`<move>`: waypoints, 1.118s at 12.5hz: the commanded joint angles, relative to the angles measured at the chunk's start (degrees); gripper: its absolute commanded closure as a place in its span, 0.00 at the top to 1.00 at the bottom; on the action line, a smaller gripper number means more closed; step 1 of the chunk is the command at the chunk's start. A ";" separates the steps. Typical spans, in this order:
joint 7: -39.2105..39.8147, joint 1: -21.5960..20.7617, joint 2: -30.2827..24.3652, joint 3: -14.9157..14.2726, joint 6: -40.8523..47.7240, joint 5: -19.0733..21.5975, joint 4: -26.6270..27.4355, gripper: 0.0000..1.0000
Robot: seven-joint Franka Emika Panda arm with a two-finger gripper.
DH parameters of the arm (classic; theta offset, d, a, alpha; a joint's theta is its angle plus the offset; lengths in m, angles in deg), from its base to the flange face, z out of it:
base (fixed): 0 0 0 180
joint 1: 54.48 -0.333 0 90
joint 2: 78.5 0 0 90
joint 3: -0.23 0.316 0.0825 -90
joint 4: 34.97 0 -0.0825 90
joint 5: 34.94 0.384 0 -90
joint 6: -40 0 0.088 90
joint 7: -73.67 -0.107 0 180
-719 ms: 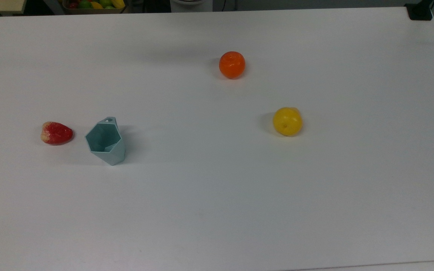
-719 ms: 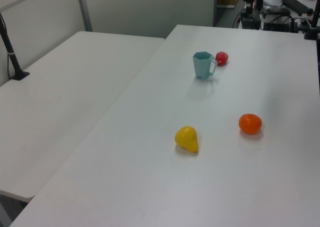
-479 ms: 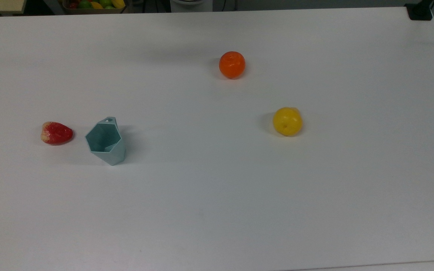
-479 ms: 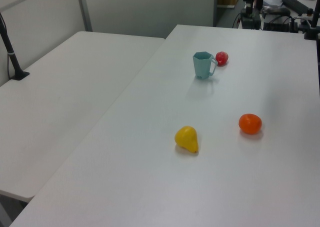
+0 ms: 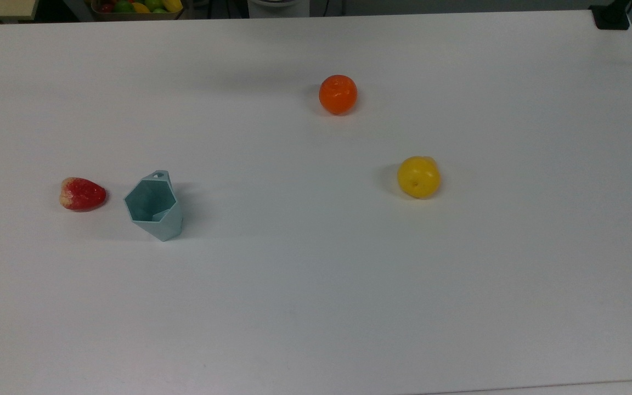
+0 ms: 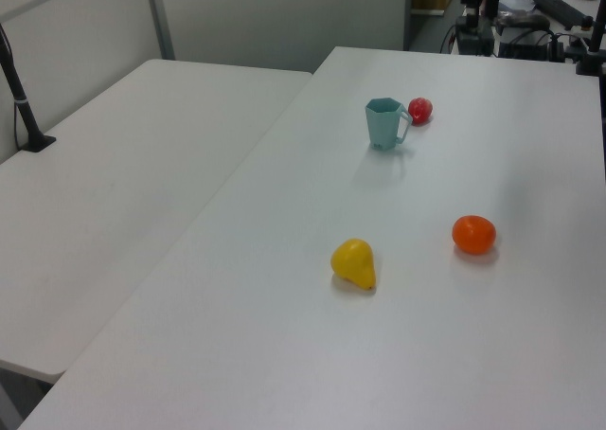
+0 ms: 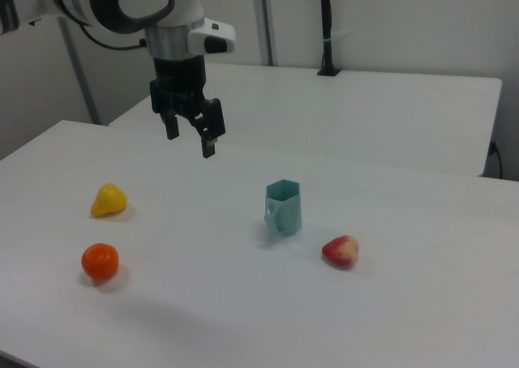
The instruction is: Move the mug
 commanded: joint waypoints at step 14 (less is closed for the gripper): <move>6.32 3.60 9.52 -0.35 -17.93 3.11 2.61 1.00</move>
